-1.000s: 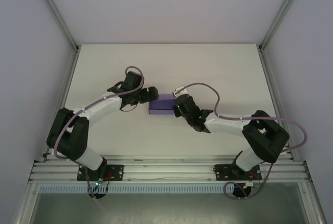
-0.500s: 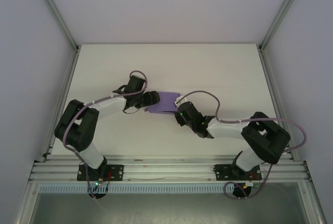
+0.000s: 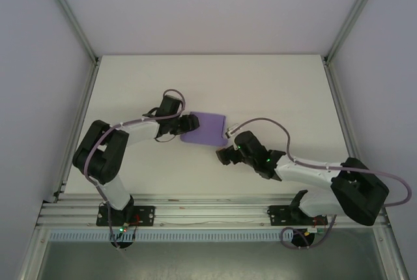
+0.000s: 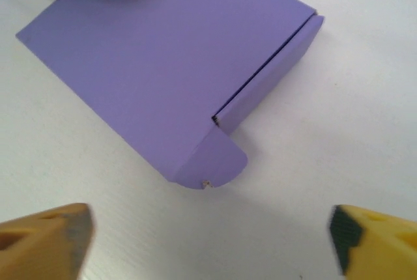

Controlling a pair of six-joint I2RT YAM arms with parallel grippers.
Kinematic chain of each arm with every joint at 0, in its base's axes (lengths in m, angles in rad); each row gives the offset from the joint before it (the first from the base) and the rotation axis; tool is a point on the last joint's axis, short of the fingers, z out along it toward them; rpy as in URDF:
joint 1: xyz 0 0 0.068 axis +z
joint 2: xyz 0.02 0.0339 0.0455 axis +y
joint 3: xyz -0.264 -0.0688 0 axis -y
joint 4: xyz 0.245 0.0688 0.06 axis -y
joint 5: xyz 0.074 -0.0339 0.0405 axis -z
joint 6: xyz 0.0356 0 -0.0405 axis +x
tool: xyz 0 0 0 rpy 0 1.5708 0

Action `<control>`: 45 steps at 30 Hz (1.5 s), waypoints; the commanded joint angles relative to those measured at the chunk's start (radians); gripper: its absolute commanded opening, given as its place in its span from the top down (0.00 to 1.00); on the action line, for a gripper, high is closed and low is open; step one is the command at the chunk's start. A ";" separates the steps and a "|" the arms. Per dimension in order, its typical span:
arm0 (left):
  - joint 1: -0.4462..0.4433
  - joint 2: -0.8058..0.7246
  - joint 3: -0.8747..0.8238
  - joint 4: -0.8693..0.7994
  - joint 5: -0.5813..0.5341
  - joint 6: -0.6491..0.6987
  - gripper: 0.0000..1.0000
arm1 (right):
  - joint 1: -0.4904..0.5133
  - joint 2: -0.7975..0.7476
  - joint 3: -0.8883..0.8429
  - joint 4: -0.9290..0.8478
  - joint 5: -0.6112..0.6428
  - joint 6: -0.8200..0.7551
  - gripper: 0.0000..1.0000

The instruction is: Assemble paper box

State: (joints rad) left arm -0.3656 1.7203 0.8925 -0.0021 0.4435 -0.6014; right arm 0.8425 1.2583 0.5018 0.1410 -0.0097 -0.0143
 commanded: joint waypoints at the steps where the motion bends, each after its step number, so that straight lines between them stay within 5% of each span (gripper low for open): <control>1: 0.025 0.045 -0.022 0.013 0.027 0.019 0.45 | -0.048 -0.012 0.039 -0.037 0.043 0.115 0.00; 7: 0.060 0.054 -0.074 0.103 0.142 -0.029 0.54 | -0.184 0.058 0.183 -0.163 -0.062 0.367 0.00; 23: 0.159 0.036 -0.213 0.273 0.296 -0.121 0.82 | -0.261 0.382 0.403 -0.102 -0.352 0.568 0.04; 35: 0.204 0.053 -0.252 0.351 0.379 -0.115 0.82 | -0.279 0.497 0.448 0.039 -0.523 0.633 0.10; 45: 0.204 0.047 -0.223 0.357 0.403 -0.098 0.81 | -0.306 0.552 0.446 0.249 -0.673 0.746 0.36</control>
State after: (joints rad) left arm -0.1608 1.7393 0.6636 0.4236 0.8391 -0.7319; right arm 0.5289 1.8099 0.9333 0.2737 -0.6029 0.6884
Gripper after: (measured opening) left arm 0.193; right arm 0.659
